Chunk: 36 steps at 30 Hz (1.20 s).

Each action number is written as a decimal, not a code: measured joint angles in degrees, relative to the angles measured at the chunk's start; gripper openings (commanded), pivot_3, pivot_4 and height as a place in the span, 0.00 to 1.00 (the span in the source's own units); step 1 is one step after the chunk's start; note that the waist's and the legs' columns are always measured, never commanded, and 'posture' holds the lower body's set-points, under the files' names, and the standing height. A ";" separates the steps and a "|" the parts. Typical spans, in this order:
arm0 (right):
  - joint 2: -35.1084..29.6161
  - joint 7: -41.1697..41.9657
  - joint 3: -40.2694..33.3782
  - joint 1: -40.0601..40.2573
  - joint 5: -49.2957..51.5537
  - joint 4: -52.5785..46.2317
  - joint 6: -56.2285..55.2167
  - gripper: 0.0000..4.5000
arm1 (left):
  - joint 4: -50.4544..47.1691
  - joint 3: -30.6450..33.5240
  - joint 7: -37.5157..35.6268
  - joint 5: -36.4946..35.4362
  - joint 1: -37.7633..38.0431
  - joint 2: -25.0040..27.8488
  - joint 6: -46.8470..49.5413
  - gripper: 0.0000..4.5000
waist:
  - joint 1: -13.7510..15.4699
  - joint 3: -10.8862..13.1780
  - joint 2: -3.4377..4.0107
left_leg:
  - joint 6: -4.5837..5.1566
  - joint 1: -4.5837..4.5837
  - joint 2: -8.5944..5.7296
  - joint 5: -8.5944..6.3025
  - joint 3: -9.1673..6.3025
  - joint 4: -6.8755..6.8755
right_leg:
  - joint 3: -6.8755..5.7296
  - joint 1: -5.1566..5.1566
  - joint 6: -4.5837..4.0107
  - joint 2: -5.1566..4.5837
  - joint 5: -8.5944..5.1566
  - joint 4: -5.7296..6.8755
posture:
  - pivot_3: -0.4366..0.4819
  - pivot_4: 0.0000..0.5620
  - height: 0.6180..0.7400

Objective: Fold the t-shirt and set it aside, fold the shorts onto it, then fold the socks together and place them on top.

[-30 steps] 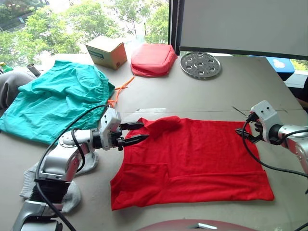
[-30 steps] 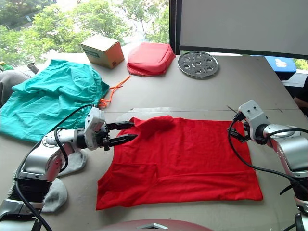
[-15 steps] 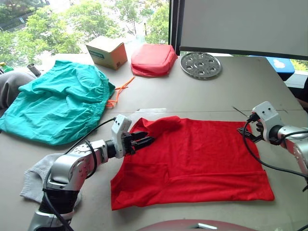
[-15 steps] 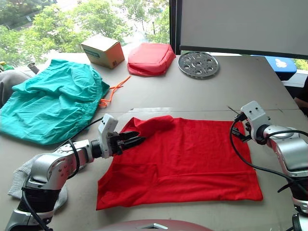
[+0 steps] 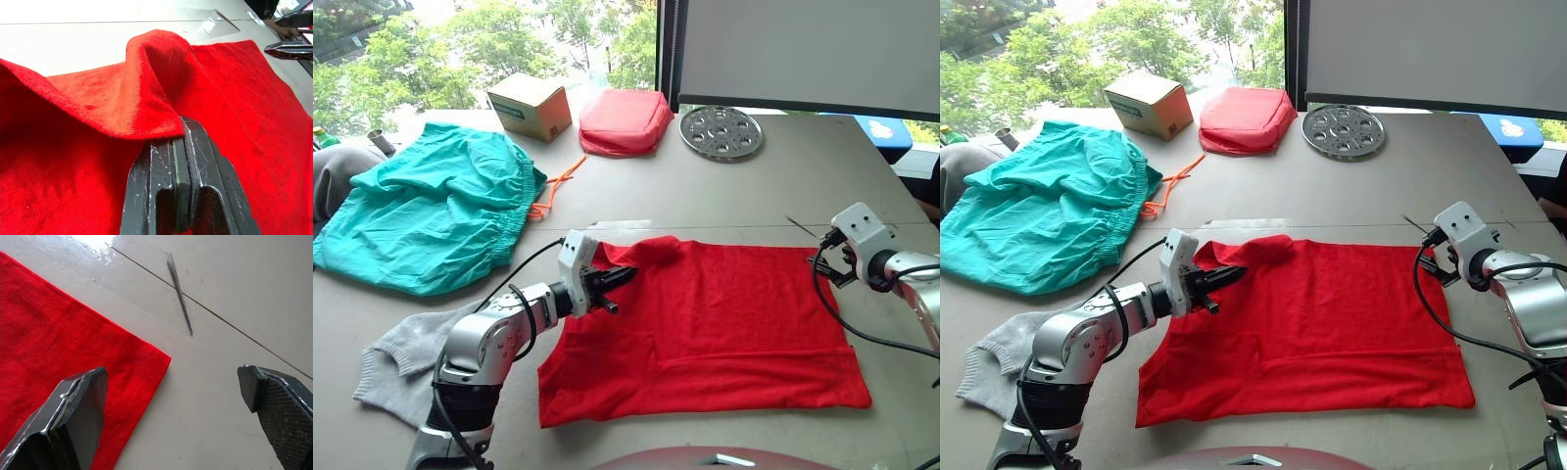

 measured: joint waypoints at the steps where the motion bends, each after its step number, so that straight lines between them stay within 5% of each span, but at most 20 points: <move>1: 0.26 0.23 -0.01 -0.68 0.36 0.28 0.90 1.00 | 0.00 0.47 -0.23 -0.20 -0.02 0.11 0.00 0.02 | 0.00 0.00 0.00 | 0.00 0.00 0.00 0.00 -0.02 0.00 | 0.00 0.00 0.00 0.00 0.00 -0.01 | 0.48 0.27 0.99; 14: 4.82 0.86 0.42 -14.58 3.76 14.53 14.06 1.00 | -6.65 2.47 1.22 -3.41 2.94 -1.70 0.95 0.02 | 0.00 0.02 0.01 | 0.00 -0.02 -0.03 0.00 -0.07 0.00 | 0.01 0.00 -0.03 -0.01 0.01 -0.02 | 0.48 0.27 0.99; 32: 5.71 6.84 0.26 -14.16 8.77 16.69 14.77 1.00 | -10.08 2.79 4.74 -5.00 6.25 -3.57 1.14 0.02 | -0.05 -0.01 -0.02 | 0.00 0.00 -0.01 0.00 -0.13 -0.01 | 0.01 0.00 -0.02 0.01 0.01 -0.02 | 0.48 0.27 0.99; 36: 5.75 6.87 0.25 -13.96 8.92 16.54 14.36 0.72 | -10.08 2.79 4.75 -5.03 6.26 -3.50 1.14 0.00 | -0.06 0.00 -0.02 | 0.00 -0.01 -0.01 0.00 -0.16 -0.01 | 0.01 0.00 -0.02 0.01 0.01 -0.03 | 0.48 0.27 0.99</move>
